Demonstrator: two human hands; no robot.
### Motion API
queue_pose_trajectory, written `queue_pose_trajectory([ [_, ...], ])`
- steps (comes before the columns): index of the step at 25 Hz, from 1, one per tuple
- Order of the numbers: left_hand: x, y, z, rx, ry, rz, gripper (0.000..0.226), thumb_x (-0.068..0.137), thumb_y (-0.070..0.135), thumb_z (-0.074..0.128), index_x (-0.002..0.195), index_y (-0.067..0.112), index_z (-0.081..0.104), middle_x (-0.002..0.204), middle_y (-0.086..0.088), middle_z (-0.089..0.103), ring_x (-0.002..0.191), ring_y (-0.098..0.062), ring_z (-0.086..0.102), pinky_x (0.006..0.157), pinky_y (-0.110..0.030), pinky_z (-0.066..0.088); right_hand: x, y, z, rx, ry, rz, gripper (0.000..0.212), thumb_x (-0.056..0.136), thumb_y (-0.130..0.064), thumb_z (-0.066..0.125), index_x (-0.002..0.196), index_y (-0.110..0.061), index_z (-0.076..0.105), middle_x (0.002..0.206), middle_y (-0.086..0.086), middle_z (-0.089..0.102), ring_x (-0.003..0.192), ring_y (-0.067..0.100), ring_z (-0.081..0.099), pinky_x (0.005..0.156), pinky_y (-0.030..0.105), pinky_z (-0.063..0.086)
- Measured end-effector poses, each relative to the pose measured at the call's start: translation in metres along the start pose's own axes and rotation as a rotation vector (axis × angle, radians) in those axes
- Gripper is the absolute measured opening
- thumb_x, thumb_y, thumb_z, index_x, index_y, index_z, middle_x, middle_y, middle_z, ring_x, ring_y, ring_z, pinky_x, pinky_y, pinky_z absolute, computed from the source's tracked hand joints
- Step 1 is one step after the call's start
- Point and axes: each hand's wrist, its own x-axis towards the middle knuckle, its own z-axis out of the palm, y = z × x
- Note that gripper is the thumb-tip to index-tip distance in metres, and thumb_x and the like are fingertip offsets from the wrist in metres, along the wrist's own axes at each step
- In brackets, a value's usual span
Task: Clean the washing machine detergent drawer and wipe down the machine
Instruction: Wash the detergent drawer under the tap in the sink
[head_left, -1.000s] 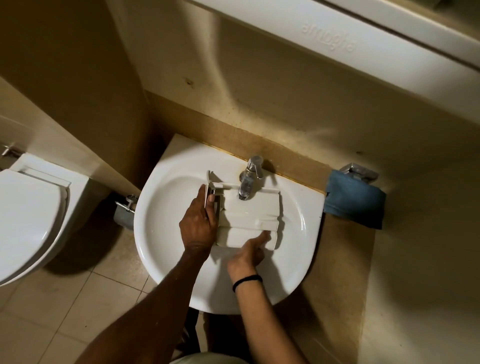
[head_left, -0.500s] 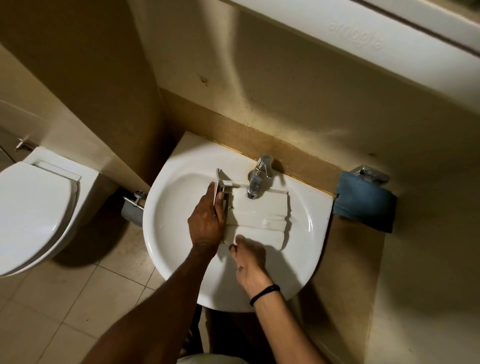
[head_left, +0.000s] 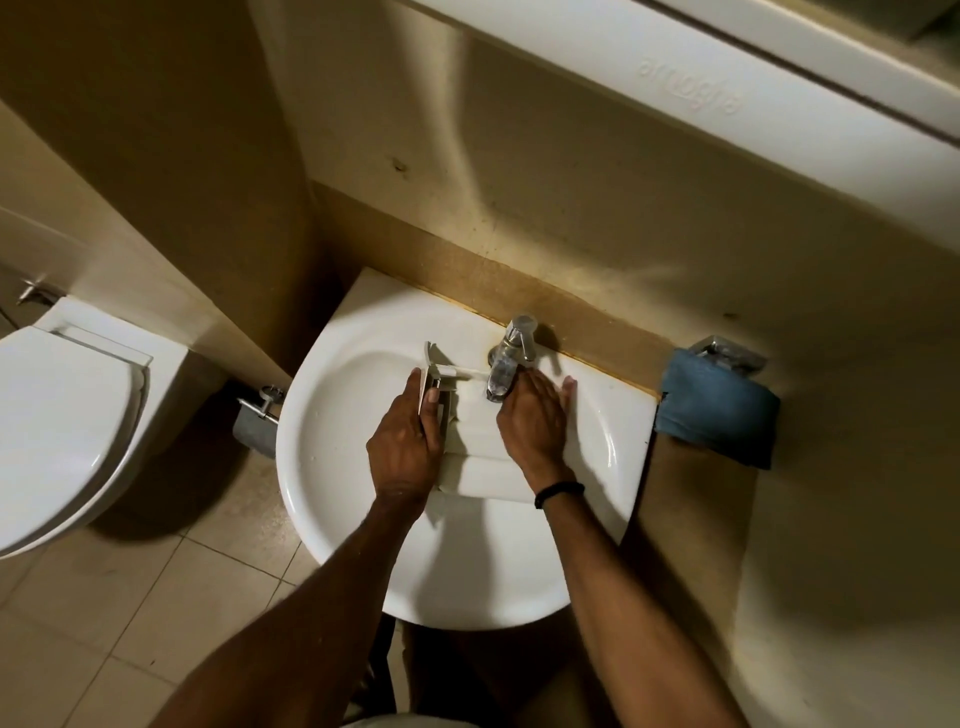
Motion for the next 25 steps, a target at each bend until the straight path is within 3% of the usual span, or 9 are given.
queue_pose_trajectory([
  [3,-0.002,0.001,0.001,-0.008,0.004,-0.005,0.091,0.097,0.077,0.003,0.150,0.024,0.054,0.138,-0.002,0.067,0.122,-0.028,0.065,0.092,-0.038,0.053,-0.007,0.025,-0.001,0.023,-0.024,-0.202,0.054,0.103,-0.032,0.025,0.129,-0.006,0.064,0.135,0.010,0.063,0.134,0.026,0.052,0.121,0.045,0.027],
  [6,0.001,0.001,-0.001,0.006,-0.004,-0.013,0.091,0.097,0.076,0.003,0.151,0.024,0.053,0.138,-0.002,0.067,0.122,-0.027,0.065,0.091,-0.038,0.053,0.002,0.026,-0.002,0.117,0.014,0.001,0.056,0.103,-0.036,0.023,0.127,-0.008,0.065,0.137,0.009,0.062,0.138,0.027,0.047,0.121,0.046,0.025],
  [8,-0.002,0.001,0.000,0.010,-0.001,-0.005,0.091,0.097,0.076,0.003,0.150,0.023,0.054,0.137,-0.002,0.068,0.121,-0.028,0.065,0.090,-0.039,0.053,-0.015,0.012,0.002,0.056,0.075,0.019,0.052,0.105,-0.032,0.026,0.134,-0.007,0.060,0.144,0.008,0.057,0.144,0.023,0.040,0.123,0.046,0.021],
  [12,0.001,0.001,0.000,0.019,0.006,0.006,0.088,0.100,0.073,0.004,0.150,0.022,0.055,0.131,-0.005,0.071,0.114,-0.030,0.068,0.086,-0.039,0.055,-0.083,-0.003,-0.001,-0.007,0.010,-0.177,0.058,0.104,-0.023,0.037,0.157,-0.004,0.023,0.167,0.010,0.017,0.156,0.021,0.008,0.126,0.041,0.010],
  [15,-0.001,0.002,0.002,0.036,0.004,0.018,0.087,0.100,0.072,0.004,0.151,0.022,0.054,0.133,-0.007,0.070,0.115,-0.031,0.068,0.087,-0.039,0.055,-0.106,-0.026,0.006,-0.079,-0.039,-0.049,0.073,0.094,-0.016,0.038,0.159,-0.003,0.006,0.168,0.013,0.002,0.156,0.025,-0.003,0.126,0.045,0.009],
  [18,0.000,0.001,0.000,0.034,0.027,0.029,0.082,0.103,0.069,0.007,0.150,0.022,0.054,0.134,-0.007,0.070,0.116,-0.030,0.068,0.086,-0.037,0.055,-0.103,-0.066,0.023,-0.007,-0.046,0.017,0.072,0.092,-0.014,0.030,0.158,0.001,0.005,0.167,0.018,0.001,0.155,0.030,-0.003,0.125,0.048,0.016],
  [22,-0.002,0.002,0.001,0.039,0.029,0.027,0.072,0.104,0.062,0.015,0.150,0.022,0.054,0.135,-0.007,0.070,0.116,-0.030,0.068,0.085,-0.038,0.055,-0.107,-0.039,0.025,-0.071,-0.042,-0.124,0.061,0.102,-0.017,0.034,0.158,-0.001,0.013,0.167,0.015,0.007,0.156,0.027,0.003,0.124,0.045,0.021],
  [25,0.001,0.002,0.001,0.037,0.026,0.025,0.082,0.101,0.071,0.007,0.151,0.026,0.053,0.137,-0.004,0.068,0.119,-0.028,0.066,0.088,-0.039,0.054,-0.107,-0.024,0.018,-0.041,0.039,0.083,0.060,0.106,-0.025,0.037,0.158,-0.003,0.016,0.167,0.012,0.009,0.156,0.025,0.005,0.123,0.046,0.023],
])
